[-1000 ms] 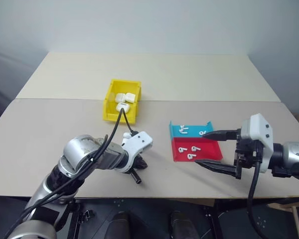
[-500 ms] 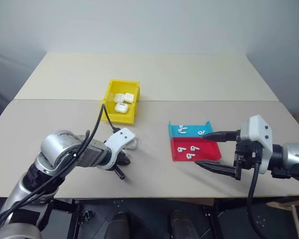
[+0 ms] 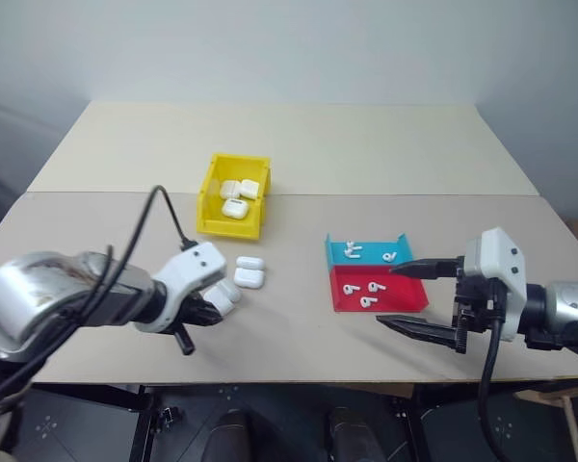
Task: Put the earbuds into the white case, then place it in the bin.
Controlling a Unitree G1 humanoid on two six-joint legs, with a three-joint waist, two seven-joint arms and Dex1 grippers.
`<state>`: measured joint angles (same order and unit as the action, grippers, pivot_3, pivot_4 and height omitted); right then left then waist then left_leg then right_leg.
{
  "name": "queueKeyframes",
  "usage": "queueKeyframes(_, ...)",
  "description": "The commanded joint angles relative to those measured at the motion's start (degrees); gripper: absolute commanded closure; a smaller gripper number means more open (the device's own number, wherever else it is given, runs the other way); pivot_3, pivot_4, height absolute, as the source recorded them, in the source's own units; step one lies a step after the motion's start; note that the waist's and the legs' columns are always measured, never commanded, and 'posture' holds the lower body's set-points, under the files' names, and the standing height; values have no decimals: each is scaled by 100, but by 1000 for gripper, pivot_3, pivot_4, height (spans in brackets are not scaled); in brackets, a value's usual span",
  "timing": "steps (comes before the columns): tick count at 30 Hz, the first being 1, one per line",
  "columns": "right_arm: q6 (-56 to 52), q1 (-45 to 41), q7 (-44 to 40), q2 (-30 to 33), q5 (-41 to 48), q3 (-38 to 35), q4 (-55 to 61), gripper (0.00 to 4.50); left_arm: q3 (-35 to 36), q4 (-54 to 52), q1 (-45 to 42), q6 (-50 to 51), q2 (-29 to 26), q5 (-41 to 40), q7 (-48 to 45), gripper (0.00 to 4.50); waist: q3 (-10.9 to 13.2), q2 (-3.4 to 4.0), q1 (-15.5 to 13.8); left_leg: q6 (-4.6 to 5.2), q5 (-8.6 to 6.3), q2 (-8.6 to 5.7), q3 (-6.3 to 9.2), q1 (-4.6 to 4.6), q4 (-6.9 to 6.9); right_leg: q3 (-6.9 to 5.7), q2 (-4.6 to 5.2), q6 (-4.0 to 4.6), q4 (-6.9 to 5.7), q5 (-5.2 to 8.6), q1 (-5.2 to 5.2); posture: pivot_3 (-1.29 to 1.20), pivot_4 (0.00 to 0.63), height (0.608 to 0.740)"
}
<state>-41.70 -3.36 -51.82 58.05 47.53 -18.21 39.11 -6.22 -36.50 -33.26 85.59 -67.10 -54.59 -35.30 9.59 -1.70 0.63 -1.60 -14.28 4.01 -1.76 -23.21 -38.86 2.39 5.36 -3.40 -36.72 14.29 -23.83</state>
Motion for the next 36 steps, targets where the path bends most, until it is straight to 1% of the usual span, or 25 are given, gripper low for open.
queueKeyframes(1,40,-34,7,28,55,-116,119,0,200,-62,-16,-501,-514,164,-647,2579,0,-1,-2,0,0,0,0,-1,0,0,0,0,-1,0,-1,0,150,740)
queueKeyframes(4,45,-74,-16,41,48,-93,80,0,-63,184,-188,-721,-878,542,-923,1551,0,-1,-24,0,0,0,-1,0,-1,-1,0,0,-1,0,0,0,150,740)
queueKeyframes(6,35,-94,-19,47,55,-87,74,0,-374,428,-485,-684,-951,730,-1145,905,0,-1,-42,0,0,0,-1,0,-1,-1,-1,1,-1,1,0,0,150,740)
queueKeyframes(8,21,-134,-2,48,49,-49,75,0,-944,837,-1151,-139,-615,857,-1176,215,0,-3,-79,0,0,0,-2,0,-1,-1,-1,1,0,1,1,0,150,740)
queueKeyframes(9,15,-152,6,48,51,-35,74,0,-1264,967,-1456,-30,-486,953,-1279,13,0,-3,-107,0,0,-1,-1,-1,-2,-1,-1,0,0,1,2,0,150,740)
queueKeyframes(11,1,-185,21,46,54,-10,69,0,-1674,1121,-1838,51,-365,1100,-1460,13,0,-7,-124,0,0,-1,-1,-3,-5,-2,-3,0,-1,1,2,0,150,740)
queueKeyframes(12,-7,-194,33,59,33,6,73,0,-1900,1242,-2068,189,-183,1140,-1500,13,0,-7,-124,0,0,-1,-1,-5,-3,-1,-2,0,2,1,1,0,150,740)
queueKeyframes(14,-26,-216,52,75,25,29,75,0,-2254,1311,-2328,207,2,1288,-1578,13,1,-8,-125,2,-1,-1,-1,-16,-3,1,-3,0,2,1,-10,0,150,740)
queueKeyframes(19,-38,-222,104,71,49,38,100,0,-2855,1570,-2623,329,404,1644,-1515,13,1,-8,-116,2,0,-1,-1,-24,-5,2,-3,0,-5,0,-22,0,150,740)
queueKeyframes(23,-16,-168,153,52,21,38,166,0,-3234,1769,-2638,341,654,1972,-1350,13,1,-8,-121,2,-1,-1,-1,-20,-9,2,-3,0,-7,1,-17,0,150,740)
queueKeyframes(28,5,-69,140,62,41,-59,217,0,-3376,2012,-2717,433,926,2198,-1199,13,1,-9,-128,2,0,-1,0,-26,-8,1,-3,0,-5,0,-21,0,150,740)
queueKeyframes(32,39,8,138,60,23,-112,270,0,-3315,2405,-2721,580,1392,2345,-998,13,1,-9,-135,2,0,-1,0,-18,-11,1,-2,0,-8,0,-14,0,150,740)
queueKeyframes(36,40,31,147,47,33,-120,293,0,-3316,2554,-2642,646,1578,2434,-868,13,1,-9,-125,2,-1,-1,1,-21,-11,1,-2,0,-7,0,-15,0,150,740)
